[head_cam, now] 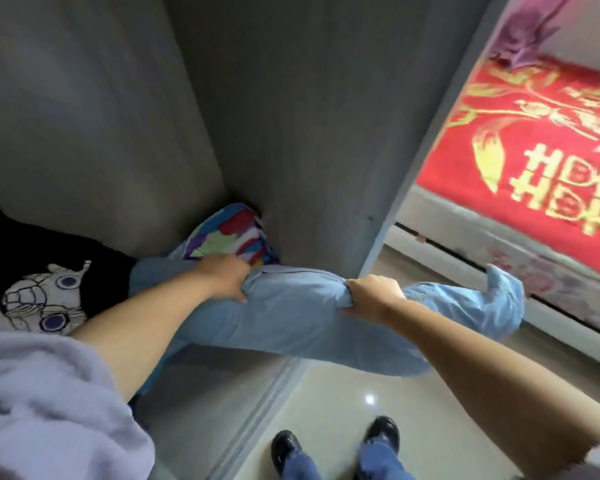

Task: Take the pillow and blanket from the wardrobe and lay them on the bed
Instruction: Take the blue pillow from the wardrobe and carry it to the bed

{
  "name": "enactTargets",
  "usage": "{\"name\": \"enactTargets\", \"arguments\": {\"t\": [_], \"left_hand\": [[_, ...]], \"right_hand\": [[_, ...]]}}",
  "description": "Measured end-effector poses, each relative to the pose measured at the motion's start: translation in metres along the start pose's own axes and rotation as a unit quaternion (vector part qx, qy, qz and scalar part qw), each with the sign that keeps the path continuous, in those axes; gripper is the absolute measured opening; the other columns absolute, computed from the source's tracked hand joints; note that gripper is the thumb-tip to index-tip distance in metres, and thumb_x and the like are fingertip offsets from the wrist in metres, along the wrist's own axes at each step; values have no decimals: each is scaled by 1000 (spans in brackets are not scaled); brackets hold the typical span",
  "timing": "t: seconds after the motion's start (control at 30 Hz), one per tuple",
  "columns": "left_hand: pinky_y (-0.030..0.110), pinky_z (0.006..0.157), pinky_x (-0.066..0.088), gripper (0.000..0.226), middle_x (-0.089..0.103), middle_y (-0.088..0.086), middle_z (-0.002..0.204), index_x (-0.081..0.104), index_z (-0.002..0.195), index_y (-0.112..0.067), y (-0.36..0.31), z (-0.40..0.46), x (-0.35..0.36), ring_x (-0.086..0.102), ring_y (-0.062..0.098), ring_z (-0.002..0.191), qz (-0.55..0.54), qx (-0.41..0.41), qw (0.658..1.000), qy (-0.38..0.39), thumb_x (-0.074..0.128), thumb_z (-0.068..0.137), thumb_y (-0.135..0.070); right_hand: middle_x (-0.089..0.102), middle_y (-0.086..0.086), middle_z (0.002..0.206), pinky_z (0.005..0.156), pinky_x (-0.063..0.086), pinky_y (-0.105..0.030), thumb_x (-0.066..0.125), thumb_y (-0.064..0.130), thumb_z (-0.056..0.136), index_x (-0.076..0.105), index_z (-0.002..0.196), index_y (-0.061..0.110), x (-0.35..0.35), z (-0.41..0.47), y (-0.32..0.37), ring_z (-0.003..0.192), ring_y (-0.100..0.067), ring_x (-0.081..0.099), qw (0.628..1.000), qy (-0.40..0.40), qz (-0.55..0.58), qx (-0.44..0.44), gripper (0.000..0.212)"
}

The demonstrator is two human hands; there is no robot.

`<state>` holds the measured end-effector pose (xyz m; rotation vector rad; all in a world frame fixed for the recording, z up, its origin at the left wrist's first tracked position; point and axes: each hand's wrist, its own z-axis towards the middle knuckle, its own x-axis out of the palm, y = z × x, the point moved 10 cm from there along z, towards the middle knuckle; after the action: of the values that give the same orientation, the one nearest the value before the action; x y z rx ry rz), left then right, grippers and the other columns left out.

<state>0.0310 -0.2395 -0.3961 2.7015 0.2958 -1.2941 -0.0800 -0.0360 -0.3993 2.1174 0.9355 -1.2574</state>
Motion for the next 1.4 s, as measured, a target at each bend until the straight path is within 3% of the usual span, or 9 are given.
{"name": "enactTargets", "arguments": {"t": [0.13,0.2,0.37,0.67,0.87,1.4], "left_hand": [[30,61,50,37,71,7,93,64,88,-19,-115,2,-52,66,28,83,39,76,996,-32,69,67,-49],[29,60,46,38,71,2,94,64,89,-22,-173,1,-75,66,25,85,57,106,991,-51,67,67,-53],[35,73,52,41,70,3,102,65,98,-24,-326,-4,-131,65,26,94,76,166,980,-82,66,68,-53],[32,72,51,45,71,4,98,67,93,-24,-560,-15,-205,66,28,93,86,233,961,-124,67,61,-56],[31,70,47,46,70,5,102,66,96,-21,-639,9,-252,65,28,95,126,254,948,-146,70,67,-57],[31,63,43,47,68,7,99,63,95,-13,-762,164,-426,63,28,88,200,275,925,-167,70,72,-54]], "right_hand": [[68,-4,109,67,40,-32,53,36,89,57,108,26,-20,-78,-97,99,-30,64,997,-35,-30,64,22],[69,-3,104,63,39,-31,55,30,88,56,105,25,-25,-119,-146,96,-29,65,992,-52,-44,102,18],[71,-2,97,59,37,-31,51,15,84,54,97,22,-34,-224,-265,90,-28,67,977,-95,-62,179,15],[69,-3,104,63,38,-33,46,12,86,55,105,21,-49,-385,-448,96,-29,66,951,-148,-76,259,23],[69,-3,104,61,35,-32,46,14,89,55,106,20,-62,-409,-529,95,-28,66,939,-159,-91,290,21],[68,-5,104,60,33,-32,46,18,88,54,108,19,-124,-342,-741,95,-29,65,920,-161,-82,347,21]]}}
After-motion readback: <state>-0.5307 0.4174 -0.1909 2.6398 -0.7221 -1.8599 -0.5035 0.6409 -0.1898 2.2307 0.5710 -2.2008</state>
